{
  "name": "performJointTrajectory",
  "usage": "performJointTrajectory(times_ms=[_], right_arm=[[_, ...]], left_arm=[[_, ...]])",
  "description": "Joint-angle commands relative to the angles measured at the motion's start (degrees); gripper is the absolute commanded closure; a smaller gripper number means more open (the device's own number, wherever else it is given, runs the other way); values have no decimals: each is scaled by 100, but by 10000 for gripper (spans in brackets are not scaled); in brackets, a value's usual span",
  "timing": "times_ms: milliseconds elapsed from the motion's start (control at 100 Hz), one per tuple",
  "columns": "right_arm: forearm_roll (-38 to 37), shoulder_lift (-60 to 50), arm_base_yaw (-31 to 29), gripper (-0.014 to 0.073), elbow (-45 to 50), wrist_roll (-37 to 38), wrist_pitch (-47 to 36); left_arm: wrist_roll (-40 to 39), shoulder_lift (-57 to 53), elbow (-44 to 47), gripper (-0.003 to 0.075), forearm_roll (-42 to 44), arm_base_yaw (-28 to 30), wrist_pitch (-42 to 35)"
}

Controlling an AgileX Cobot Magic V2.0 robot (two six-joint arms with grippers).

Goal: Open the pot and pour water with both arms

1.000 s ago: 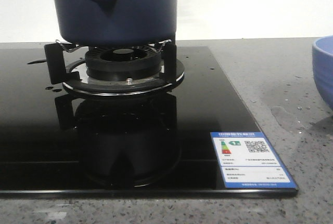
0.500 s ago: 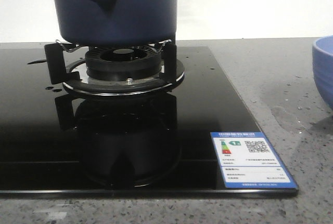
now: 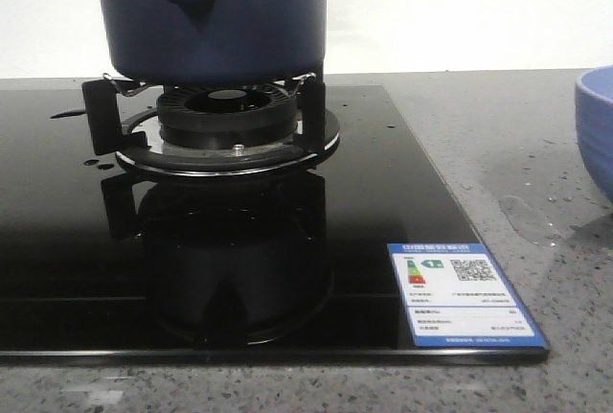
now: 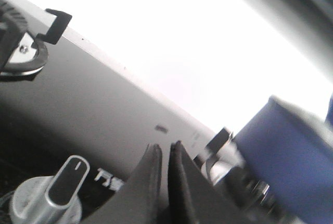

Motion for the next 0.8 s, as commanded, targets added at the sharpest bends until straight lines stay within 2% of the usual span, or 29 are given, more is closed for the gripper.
performJointTrajectory(times_ms=[0, 80, 150, 300, 470, 590, 640, 710, 790], right_arm=[[821, -79, -41, 657, 89, 118, -548], [1588, -79, -41, 655, -38, 118, -175], [1597, -79, -41, 655, -176, 118, 80], [1589, 3, -41, 655, -604, 108, 240], [1589, 585, -41, 655, -1517, 108, 1746], [1589, 1299, -41, 655, -2190, 108, 2842], [1589, 1609, -17, 655, -2475, 108, 3317], [1624, 1927, 145, 655, -2824, 108, 3840], [1886, 2292, 397, 655, -3237, 108, 4536]], left_arm=[[-49, -151, 150, 741, -659, -5, -570], [-49, -151, 127, 741, -801, -5, -742], [-49, -151, 16, 741, -791, -5, -721], [-39, -19, -505, 741, -392, -5, -40], [123, 685, -1392, 741, 395, -5, 1030], [1010, 1495, -2046, 740, 286, -5, 1869], [1619, 1811, -2336, 740, 99, -18, 2197], [2452, 2128, -2579, 740, -495, -233, 2299], [3429, 2440, -2770, 740, -1563, -625, 2380]])
